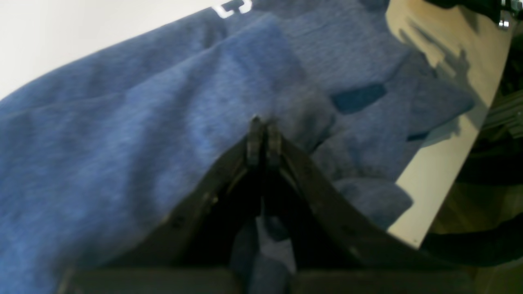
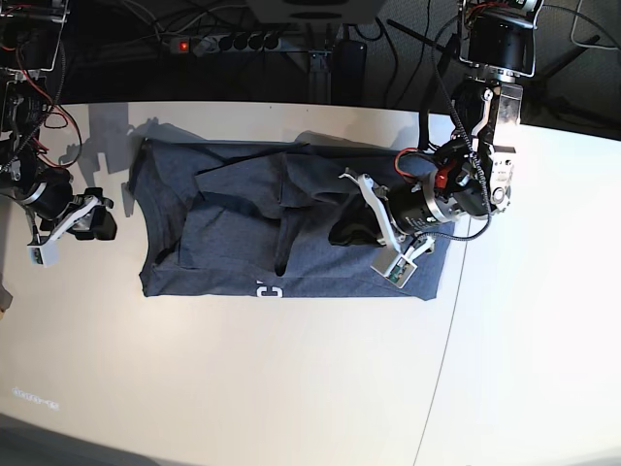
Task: Fold the T-shirt properly
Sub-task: 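Lay the folded end down, open the left gripper and withdraw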
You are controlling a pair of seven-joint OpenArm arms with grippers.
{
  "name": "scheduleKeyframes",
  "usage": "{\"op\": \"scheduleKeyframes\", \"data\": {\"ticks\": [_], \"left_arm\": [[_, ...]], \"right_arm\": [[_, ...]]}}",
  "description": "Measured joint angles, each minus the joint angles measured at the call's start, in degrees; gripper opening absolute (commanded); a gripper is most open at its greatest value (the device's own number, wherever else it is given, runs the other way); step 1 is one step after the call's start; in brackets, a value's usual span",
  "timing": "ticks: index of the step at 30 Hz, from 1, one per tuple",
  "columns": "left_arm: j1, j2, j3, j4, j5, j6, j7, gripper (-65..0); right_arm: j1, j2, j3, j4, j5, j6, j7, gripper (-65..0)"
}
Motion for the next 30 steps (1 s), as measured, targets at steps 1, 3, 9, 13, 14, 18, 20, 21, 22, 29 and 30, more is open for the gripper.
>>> {"op": "scheduleKeyframes", "data": {"ticks": [1,3,9,13,14,18,20,21,22,29,30], "left_arm": [[-0.02,-0.5,-0.22,-0.02,-0.04,0.0,0.31,-65.0],[-0.2,-1.38,-0.87,-0.02,-1.03,-0.02,0.59,-65.0],[-1.03,-3.34,-4.07,-0.02,-3.5,0.02,1.18,-65.0],[-1.09,-4.79,-6.84,-0.02,-3.74,0.0,1.62,-65.0],[-1.14,-5.29,-7.41,-0.02,-4.22,0.0,1.7,-65.0],[-1.22,-7.19,-9.03,-0.02,-5.51,-0.02,2.67,-65.0],[-1.22,-7.87,-9.7,-0.02,-5.57,-0.02,2.99,-65.0],[-1.22,-8.33,-10.14,-0.02,-5.62,-0.02,3.06,-65.0],[-1.22,-8.76,-10.64,-0.02,-5.6,0.0,3.08,-65.0],[-1.22,-12.61,-11.76,-0.02,-5.57,0.0,3.89,-65.0],[-1.25,-12.9,-11.74,-0.02,-5.62,-0.02,3.89,-65.0]], "right_arm": [[0.22,-0.2,0.0,-1.53,0.72,0.0,0.0,-28.7],[0.96,-0.33,0.0,-3.39,2.86,0.02,0.35,-28.8],[3.15,-1.95,-3.26,-3.82,4.04,0.02,-1.7,-28.7],[4.72,-2.71,-9.09,-3.74,2.93,0.0,-1.4,-28.7],[4.92,-2.91,-10.34,-3.72,2.19,-0.02,-1.11,-28.8],[4.83,-4.81,-13.33,-3.39,1.88,-0.11,0.35,-28.8],[4.85,-5.77,-13.77,-3.39,1.77,-0.11,0.31,-28.8],[4.85,-6.38,-13.77,-3.39,1.66,-0.11,0.15,-28.8],[4.85,-6.69,-13.77,-3.41,1.66,-0.11,-0.02,-28.9],[4.7,-7.52,-13.79,-3.41,-2.43,-0.13,-0.04,-40.0],[4.7,-7.56,-13.79,-3.41,-3.8,-0.11,-0.13,-45.8]]}}
